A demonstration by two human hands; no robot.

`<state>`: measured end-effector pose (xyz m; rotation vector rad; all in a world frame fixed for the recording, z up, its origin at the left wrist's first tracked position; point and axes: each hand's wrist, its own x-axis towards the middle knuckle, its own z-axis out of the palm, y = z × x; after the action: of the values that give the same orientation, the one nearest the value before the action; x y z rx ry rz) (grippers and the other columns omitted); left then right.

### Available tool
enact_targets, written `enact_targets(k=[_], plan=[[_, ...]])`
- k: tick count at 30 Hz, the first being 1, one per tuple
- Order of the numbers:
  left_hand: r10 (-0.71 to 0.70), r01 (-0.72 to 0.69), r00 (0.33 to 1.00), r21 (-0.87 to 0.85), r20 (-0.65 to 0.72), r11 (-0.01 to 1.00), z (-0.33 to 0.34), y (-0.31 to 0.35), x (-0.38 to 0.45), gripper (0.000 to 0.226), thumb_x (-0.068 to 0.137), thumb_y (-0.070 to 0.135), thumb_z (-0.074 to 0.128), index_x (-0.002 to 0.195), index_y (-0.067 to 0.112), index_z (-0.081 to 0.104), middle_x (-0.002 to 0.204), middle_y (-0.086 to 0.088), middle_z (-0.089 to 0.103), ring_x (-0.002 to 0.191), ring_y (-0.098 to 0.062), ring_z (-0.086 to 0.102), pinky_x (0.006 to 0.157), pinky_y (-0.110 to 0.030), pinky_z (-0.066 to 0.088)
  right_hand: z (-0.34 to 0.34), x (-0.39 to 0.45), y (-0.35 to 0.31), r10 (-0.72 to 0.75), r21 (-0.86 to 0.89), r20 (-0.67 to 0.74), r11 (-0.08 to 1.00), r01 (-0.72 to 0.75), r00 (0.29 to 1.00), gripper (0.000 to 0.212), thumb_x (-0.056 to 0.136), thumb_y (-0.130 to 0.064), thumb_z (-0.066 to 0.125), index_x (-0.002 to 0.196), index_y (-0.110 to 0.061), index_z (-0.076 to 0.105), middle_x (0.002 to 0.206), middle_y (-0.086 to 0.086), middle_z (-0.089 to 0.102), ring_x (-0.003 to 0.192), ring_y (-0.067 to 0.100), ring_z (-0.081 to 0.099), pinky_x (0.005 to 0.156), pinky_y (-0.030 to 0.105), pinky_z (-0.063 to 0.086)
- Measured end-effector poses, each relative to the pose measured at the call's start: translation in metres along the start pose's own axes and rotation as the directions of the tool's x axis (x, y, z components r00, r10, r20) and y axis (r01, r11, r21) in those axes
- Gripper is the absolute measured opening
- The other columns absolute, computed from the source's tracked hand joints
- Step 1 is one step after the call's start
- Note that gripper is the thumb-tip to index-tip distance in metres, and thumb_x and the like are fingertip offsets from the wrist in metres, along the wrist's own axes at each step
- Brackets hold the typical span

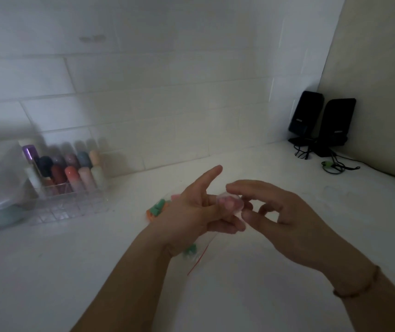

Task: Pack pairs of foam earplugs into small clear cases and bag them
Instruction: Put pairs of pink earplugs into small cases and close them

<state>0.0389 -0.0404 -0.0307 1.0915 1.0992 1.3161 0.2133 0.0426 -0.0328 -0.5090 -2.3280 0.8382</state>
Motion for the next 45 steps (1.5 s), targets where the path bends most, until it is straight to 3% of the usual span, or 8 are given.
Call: enact_targets(k=[5, 9, 13, 21, 26, 32, 39, 45], plan=[[-0.037, 0.043, 0.998, 0.143, -0.041, 0.989, 0.003, 0.003, -0.001, 0.078, 0.077, 0.036, 0.065, 0.147, 0.027, 0.032, 0.091, -0.011, 0.072, 0.053, -0.019, 0.061, 0.053, -0.027, 0.049, -0.012, 0.014, -0.007, -0.002, -0.116, 0.032, 0.993, 0.005, 0.999, 0.027, 0.078, -0.035, 0.074, 0.104, -0.035, 0.066, 0.101, -0.026, 0.066, 0.09, 0.0, 0.063, 0.072, 0.014, 0.045], [0.029, 0.075, 0.951, 0.319, -0.307, 0.945, 0.003, 0.002, 0.007, 0.05, 0.088, 0.044, 0.059, 0.135, 0.03, 0.046, 0.088, 0.002, 0.076, 0.052, -0.016, 0.062, 0.049, -0.025, 0.049, -0.02, 0.04, 0.022, 0.077, -0.302, -0.057, 0.949, -0.091, 0.995, 0.026, 0.072, -0.042, 0.078, 0.093, -0.036, 0.063, 0.094, -0.018, 0.066, 0.088, 0.002, 0.059, 0.074, 0.027, 0.047], [0.129, -0.015, 0.87, 0.237, -0.476, 0.971, -0.004, 0.001, 0.012, 0.018, 0.097, 0.026, 0.056, 0.109, 0.017, 0.066, 0.069, -0.001, 0.069, 0.044, -0.015, 0.048, 0.039, -0.021, 0.037, -0.011, 0.071, 0.063, 0.231, -0.524, -0.058, 0.821, -0.227, 0.971, 0.02, 0.075, -0.044, 0.075, 0.079, -0.035, 0.057, 0.088, -0.021, 0.061, 0.091, 0.012, 0.059, 0.075, 0.03, 0.045], [0.093, -0.013, 0.868, 0.165, -0.487, 0.986, -0.004, -0.006, 0.018, 0.014, 0.096, 0.019, 0.058, 0.098, 0.012, 0.069, 0.059, -0.004, 0.053, 0.041, -0.012, 0.036, 0.039, -0.02, 0.028, 0.0, 0.088, 0.083, 0.364, -0.613, 0.07, 0.75, -0.248, 0.929, 0.022, 0.079, -0.05, 0.069, 0.088, -0.031, 0.062, 0.101, -0.009, 0.064, 0.091, 0.014, 0.058, 0.076, 0.028, 0.044], [0.091, -0.033, 0.875, 0.13, -0.476, 0.991, -0.005, -0.004, 0.017, 0.015, 0.096, 0.019, 0.057, 0.099, 0.011, 0.069, 0.065, -0.007, 0.055, 0.043, -0.016, 0.039, 0.041, -0.02, 0.028, -0.018, 0.063, 0.06, 0.18, -0.584, -0.029, 0.795, -0.163, 0.983, 0.036, 0.076, -0.067, 0.049, 0.082, -0.033, 0.058, 0.102, -0.011, 0.063, 0.101, 0.015, 0.054, 0.09, 0.036, 0.045], [0.095, -0.038, 0.88, 0.13, -0.465, 0.991, -0.001, -0.001, 0.014, 0.017, 0.096, 0.018, 0.055, 0.103, 0.008, 0.067, 0.066, -0.008, 0.057, 0.044, -0.018, 0.043, 0.04, -0.021, 0.032, -0.027, -0.002, 0.03, 0.103, -0.808, 0.293, 0.558, 0.188, 0.951, 0.052, 0.078, -0.079, 0.036, 0.097, -0.035, 0.055, 0.091, -0.017, 0.064, 0.099, 0.01, 0.05, 0.087, 0.031, 0.04], [0.081, -0.02, 0.922, 0.163, -0.379, 0.986, 0.002, 0.004, 0.004, 0.022, 0.098, 0.02, 0.052, 0.109, 0.006, 0.065, 0.074, -0.012, 0.066, 0.052, -0.02, 0.057, 0.044, -0.024, 0.045, -0.027, -0.01, 0.029, -0.011, -0.677, 0.133, 0.729, 0.099, 0.991, 0.032, 0.079, -0.06, 0.06, 0.102, -0.038, 0.055, 0.095, -0.019, 0.059, 0.096, 0.007, 0.054, 0.08, 0.024, 0.038], [-0.066, 0.063, 0.993, 0.031, 0.099, 0.998, 0.011, 0.003, -0.002, 0.042, 0.096, 0.043, 0.043, 0.106, 0.015, 0.072, 0.096, -0.018, 0.072, 0.085, -0.029, 0.072, 0.063, -0.028, 0.058, -0.013, -0.02, -0.015, -0.122, -0.021, -0.14, 0.992, 0.121, 0.983, 0.02, 0.085, -0.032, 0.07, 0.101, -0.029, 0.058, 0.117, -0.023, 0.065, 0.11, 0.002, 0.06, 0.093, 0.016, 0.043]])
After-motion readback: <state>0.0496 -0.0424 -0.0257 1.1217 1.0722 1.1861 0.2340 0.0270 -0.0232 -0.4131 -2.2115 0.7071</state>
